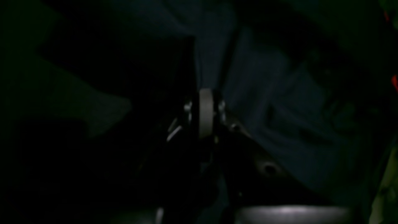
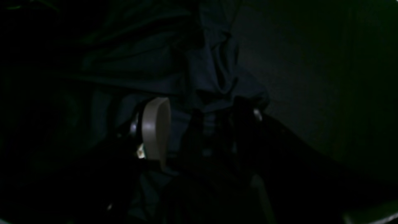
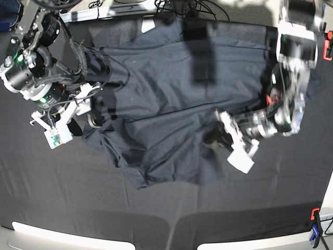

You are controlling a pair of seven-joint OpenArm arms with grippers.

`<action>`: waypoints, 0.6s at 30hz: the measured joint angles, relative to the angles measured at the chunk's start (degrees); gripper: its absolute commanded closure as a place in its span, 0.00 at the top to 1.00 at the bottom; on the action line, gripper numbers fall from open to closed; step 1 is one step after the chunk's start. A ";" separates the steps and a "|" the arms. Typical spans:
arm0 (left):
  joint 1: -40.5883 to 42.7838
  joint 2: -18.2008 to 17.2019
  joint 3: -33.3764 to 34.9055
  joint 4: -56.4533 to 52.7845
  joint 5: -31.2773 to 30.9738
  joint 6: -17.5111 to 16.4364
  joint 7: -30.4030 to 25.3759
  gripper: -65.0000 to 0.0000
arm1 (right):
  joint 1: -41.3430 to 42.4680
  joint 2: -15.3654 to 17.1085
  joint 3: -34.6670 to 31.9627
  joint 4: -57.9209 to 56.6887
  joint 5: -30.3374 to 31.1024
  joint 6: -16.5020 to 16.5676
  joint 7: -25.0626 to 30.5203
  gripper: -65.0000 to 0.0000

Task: Layout the t-shirt on the table in an organized manner, then fold the t-shirt properly
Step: 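Grasp the shirt's middle with the left gripper and drag it toward its hem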

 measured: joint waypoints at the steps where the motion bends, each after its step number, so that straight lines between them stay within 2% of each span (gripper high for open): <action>1: 1.14 -0.02 -0.02 1.95 0.42 -0.13 0.00 0.00 | 0.00 0.00 0.00 -0.02 0.07 0.00 -0.02 0.48; 4: 4.74 0.00 -0.04 5.09 0.87 -0.13 -0.09 0.00 | 0.00 0.00 0.00 -0.02 0.11 0.00 0.02 0.48; 11: 10.56 1.33 -0.04 5.14 1.27 -0.13 -0.11 0.00 | 0.00 0.00 0.00 -0.02 -0.13 0.00 0.98 0.48; 14: 12.57 1.40 -0.04 5.14 1.25 -0.13 0.02 0.00 | 0.00 0.00 0.00 -0.02 -3.26 0.00 1.70 0.48; 16: 13.44 1.40 -0.04 5.14 1.07 -0.11 1.27 0.05 | 0.02 0.00 0.00 -0.02 -6.56 -0.04 2.38 0.48; 18: 13.92 1.36 -0.04 5.14 -0.92 -0.11 3.45 0.16 | 0.02 0.00 0.09 -0.24 -10.93 -0.57 3.21 0.48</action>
